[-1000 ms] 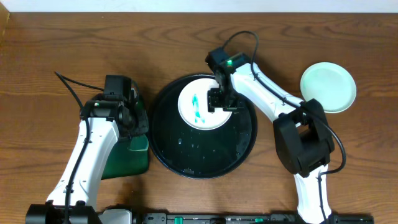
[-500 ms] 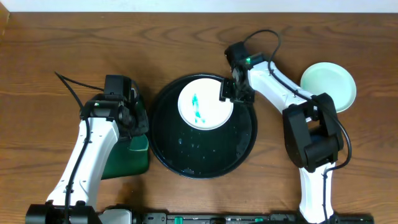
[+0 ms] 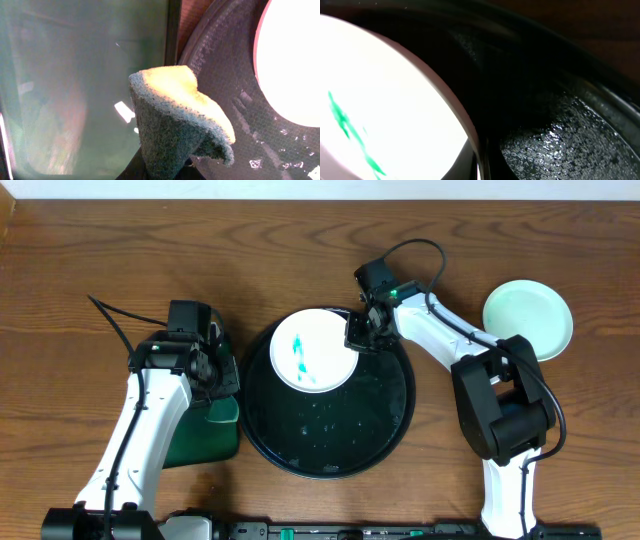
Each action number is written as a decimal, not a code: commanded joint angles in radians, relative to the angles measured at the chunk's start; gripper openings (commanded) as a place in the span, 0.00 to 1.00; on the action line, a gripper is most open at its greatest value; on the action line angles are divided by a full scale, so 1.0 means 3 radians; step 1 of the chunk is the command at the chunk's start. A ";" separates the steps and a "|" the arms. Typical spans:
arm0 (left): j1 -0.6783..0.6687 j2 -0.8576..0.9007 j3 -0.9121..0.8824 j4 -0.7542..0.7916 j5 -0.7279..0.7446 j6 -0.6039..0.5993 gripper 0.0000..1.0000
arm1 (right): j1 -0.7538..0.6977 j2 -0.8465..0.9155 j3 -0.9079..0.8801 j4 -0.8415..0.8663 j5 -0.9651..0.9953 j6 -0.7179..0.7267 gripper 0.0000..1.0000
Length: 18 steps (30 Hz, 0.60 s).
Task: Clean dirty plates on tray and stack at the side
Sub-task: 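Grip the plate rim with right gripper and scrub with left sponge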
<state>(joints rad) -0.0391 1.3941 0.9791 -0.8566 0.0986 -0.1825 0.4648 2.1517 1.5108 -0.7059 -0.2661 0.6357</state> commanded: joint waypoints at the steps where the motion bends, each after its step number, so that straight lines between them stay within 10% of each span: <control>1: 0.0018 -0.0028 0.0023 -0.0011 -0.0006 0.0033 0.08 | 0.0053 0.0146 -0.0153 -0.0055 0.0013 0.0070 0.01; 11: 0.0114 -0.0001 -0.0052 -0.0055 -0.0838 -0.0367 0.07 | 0.0052 0.0079 -0.0153 -0.0370 0.0214 -0.0135 0.01; 18: 0.0562 0.0619 -0.0095 0.0043 -0.0437 -0.0296 0.08 | 0.0076 -0.0064 -0.0153 -0.0693 0.0332 -0.0380 0.01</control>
<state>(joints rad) 0.0925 1.4940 0.9730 -0.8452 -0.0608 -0.2668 0.4698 2.1262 1.5040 -0.8719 -0.2527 0.5793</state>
